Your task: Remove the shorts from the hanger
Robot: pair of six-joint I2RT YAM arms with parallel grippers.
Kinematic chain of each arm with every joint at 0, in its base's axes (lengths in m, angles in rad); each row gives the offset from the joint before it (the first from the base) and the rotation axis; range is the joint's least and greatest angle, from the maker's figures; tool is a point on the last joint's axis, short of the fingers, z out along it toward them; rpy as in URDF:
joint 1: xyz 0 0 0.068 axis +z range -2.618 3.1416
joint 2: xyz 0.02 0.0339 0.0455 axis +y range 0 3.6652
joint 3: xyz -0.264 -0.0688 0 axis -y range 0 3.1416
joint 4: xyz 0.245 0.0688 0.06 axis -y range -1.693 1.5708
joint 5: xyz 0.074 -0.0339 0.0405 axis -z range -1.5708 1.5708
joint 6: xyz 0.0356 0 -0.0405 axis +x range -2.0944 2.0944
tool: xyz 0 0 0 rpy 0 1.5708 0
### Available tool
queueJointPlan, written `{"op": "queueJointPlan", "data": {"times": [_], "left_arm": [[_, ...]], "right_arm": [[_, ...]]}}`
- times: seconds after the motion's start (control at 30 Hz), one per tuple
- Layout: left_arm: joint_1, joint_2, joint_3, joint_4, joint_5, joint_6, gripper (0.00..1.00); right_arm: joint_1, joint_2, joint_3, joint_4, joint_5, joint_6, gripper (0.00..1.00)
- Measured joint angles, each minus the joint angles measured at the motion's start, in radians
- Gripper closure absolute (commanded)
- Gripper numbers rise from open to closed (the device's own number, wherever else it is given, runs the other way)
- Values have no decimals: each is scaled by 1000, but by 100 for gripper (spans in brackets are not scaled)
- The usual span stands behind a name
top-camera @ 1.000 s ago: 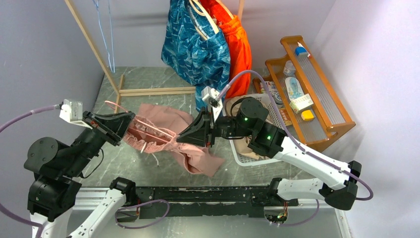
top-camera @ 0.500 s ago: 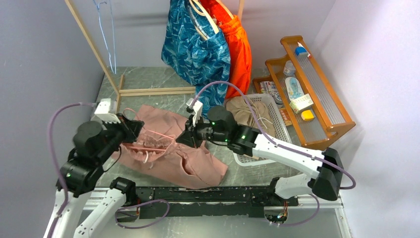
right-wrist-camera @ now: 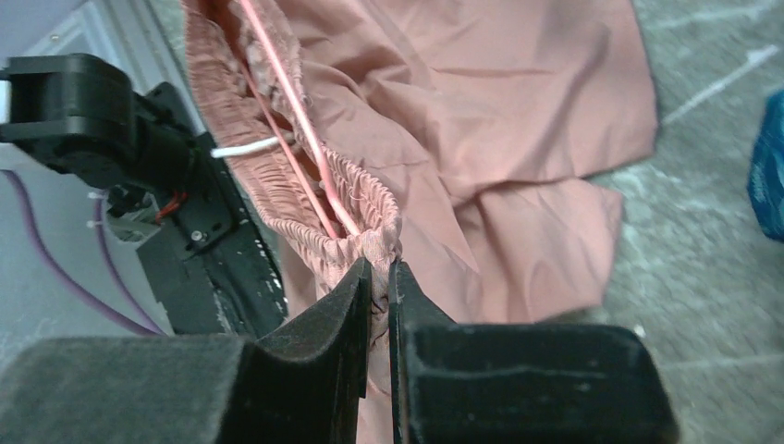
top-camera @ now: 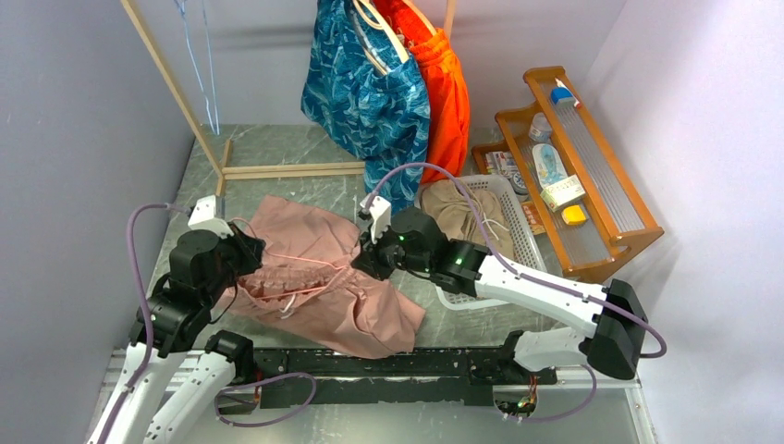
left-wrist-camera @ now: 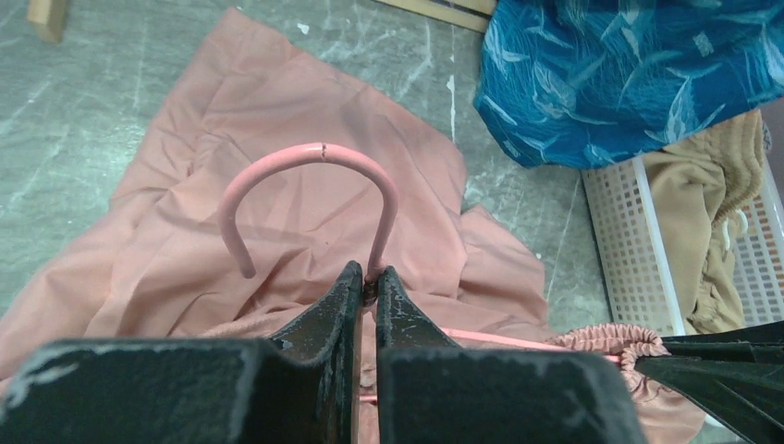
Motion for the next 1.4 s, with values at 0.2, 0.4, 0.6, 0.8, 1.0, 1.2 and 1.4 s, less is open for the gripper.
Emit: {"op": "queueJointPlan", "data": {"times": [0.2, 0.4, 0.6, 0.8, 1.0, 1.2, 1.4], "left_arm": [[0, -36, -2, -10, -71, -6, 93], [0, -69, 2, -22, -154, -37, 93], [0, -106, 6, -19, -177, -53, 93], [0, -86, 6, -13, -160, -46, 93], [0, -65, 6, 7, -135, -47, 93], [0, -64, 6, 54, -123, -47, 93], [0, -27, 8, 98, -68, -33, 93]], "right_arm": [[-45, -72, -85, 2, 45, 16, 100], [-69, -87, -119, -5, 31, 18, 100], [-70, -40, -130, 2, -25, 35, 100], [-70, -3, -138, 56, -65, 85, 92], [-70, -28, -134, 76, 14, 82, 64], [-73, -290, -175, 117, 127, -33, 32], [-73, -447, -195, 132, 251, -122, 26]]}}
